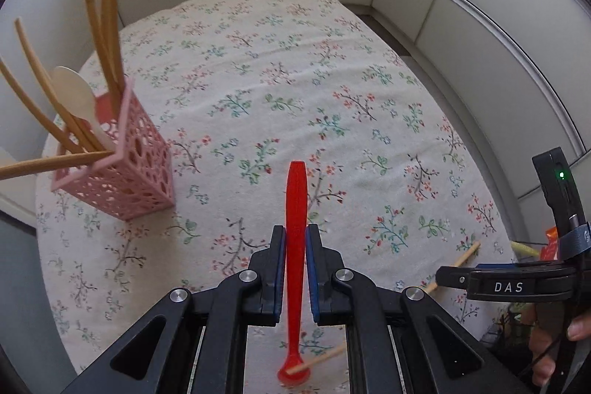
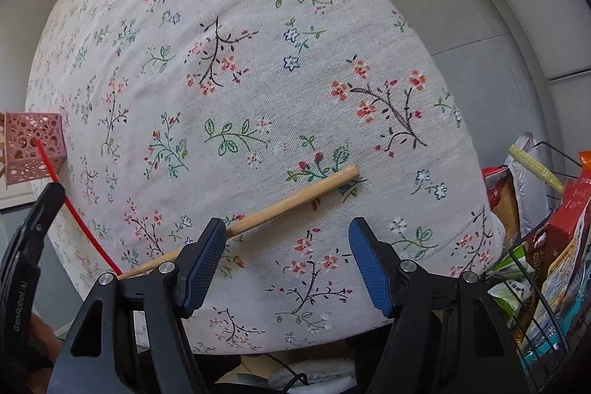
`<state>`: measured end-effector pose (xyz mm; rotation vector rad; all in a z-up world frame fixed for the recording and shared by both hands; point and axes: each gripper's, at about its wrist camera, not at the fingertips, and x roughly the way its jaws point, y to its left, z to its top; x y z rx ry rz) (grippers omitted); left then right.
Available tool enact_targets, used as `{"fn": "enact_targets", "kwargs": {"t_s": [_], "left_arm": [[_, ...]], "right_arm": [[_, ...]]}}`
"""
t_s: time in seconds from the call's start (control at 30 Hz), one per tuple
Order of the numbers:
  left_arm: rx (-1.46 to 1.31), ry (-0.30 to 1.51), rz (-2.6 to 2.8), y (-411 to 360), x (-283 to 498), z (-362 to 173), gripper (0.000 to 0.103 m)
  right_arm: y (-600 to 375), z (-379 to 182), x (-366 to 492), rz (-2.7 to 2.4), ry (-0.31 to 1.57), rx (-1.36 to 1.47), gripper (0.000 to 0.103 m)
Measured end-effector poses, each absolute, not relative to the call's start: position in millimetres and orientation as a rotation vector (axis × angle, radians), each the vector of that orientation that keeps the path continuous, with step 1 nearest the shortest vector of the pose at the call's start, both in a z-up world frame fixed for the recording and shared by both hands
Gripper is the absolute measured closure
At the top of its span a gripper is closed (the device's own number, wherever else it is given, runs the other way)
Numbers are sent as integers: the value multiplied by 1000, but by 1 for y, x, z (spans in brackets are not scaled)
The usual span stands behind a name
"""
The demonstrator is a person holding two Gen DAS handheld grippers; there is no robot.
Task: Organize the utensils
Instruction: 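Grasp the red spoon with the left gripper while the right gripper grasps the last chopstick, then lower the red spoon and chopstick into the basket and open both grippers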
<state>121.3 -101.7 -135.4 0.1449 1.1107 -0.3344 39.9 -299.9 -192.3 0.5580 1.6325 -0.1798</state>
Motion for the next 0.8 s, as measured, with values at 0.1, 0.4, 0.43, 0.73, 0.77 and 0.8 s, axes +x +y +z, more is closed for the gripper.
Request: {"fn": "enact_targets", "kwargs": {"t_s": [0.1, 0.4, 0.43, 0.73, 0.77, 0.8], "left_arm": [[132, 1076, -312, -90, 122, -127, 92], [111, 1050, -298, -67, 119, -115, 92], [108, 1048, -298, -65, 119, -114, 92], [98, 1046, -289, -48, 116, -114, 92], [94, 1045, -288, -45, 115, -114, 92], [87, 1045, -286, -42, 115, -114, 92]], "right_arm": [[-290, -192, 44, -192, 1624, 514, 30], [-262, -192, 59, -233, 1585, 421, 32], [-259, -191, 62, -237, 1574, 414, 35], [-222, -182, 96, -248, 1504, 295, 88], [-220, -182, 99, -237, 1500, 295, 91], [-216, -182, 103, -226, 1495, 301, 95]]}}
